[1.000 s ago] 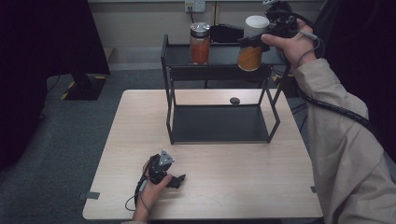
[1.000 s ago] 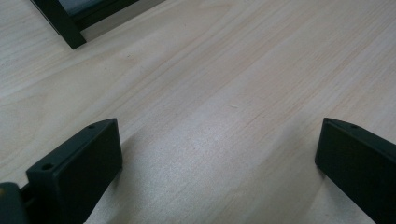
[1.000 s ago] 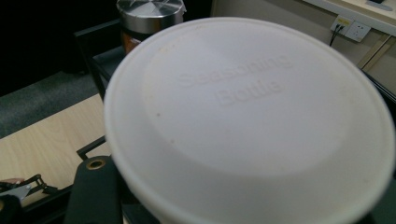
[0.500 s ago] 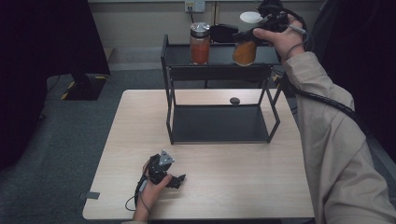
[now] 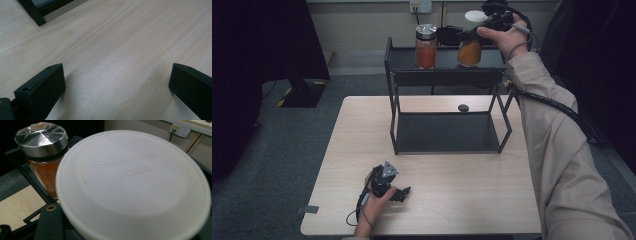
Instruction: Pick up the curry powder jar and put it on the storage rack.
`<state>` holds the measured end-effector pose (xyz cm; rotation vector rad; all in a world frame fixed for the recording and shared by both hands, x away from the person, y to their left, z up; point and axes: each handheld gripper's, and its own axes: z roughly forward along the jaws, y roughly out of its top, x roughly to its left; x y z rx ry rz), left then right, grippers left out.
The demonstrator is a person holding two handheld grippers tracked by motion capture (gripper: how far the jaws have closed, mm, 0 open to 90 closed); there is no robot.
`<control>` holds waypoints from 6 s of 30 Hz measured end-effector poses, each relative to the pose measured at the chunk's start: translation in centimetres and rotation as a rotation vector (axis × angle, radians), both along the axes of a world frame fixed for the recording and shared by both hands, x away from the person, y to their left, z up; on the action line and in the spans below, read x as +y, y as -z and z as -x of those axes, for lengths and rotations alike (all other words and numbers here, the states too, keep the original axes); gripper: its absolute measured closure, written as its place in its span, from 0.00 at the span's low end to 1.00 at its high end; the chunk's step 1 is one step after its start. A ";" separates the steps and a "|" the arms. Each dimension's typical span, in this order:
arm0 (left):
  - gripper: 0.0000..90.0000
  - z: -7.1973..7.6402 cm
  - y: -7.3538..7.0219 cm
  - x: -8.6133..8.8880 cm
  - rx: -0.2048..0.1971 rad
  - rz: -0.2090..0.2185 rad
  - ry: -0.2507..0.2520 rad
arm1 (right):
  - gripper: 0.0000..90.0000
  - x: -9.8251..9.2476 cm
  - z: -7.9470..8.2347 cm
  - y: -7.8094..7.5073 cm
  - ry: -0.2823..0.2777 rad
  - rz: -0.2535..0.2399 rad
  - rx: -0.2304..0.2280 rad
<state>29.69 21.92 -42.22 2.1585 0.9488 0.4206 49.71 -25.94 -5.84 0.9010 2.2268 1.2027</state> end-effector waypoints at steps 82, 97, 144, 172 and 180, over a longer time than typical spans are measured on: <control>0.00 0.0 0.0 0.0 0.000 0.001 -0.002 | 0.02 -2.7 6.8 5.8 -0.022 -0.072 0.015; 0.00 0.0 0.0 0.0 0.000 0.000 -0.001 | 0.02 -3.7 7.9 9.6 -0.059 -0.108 0.037; 0.00 0.0 0.0 0.0 -0.002 -0.002 0.000 | 0.02 -4.4 10.5 18.9 -0.120 -0.073 0.064; 0.00 0.0 0.0 0.0 -0.002 -0.002 0.000 | 0.03 -5.8 12.4 24.9 -0.141 -0.085 0.086; 0.00 0.0 0.0 0.0 -0.003 -0.002 -0.001 | 0.03 -6.2 13.2 26.4 -0.136 -0.065 0.084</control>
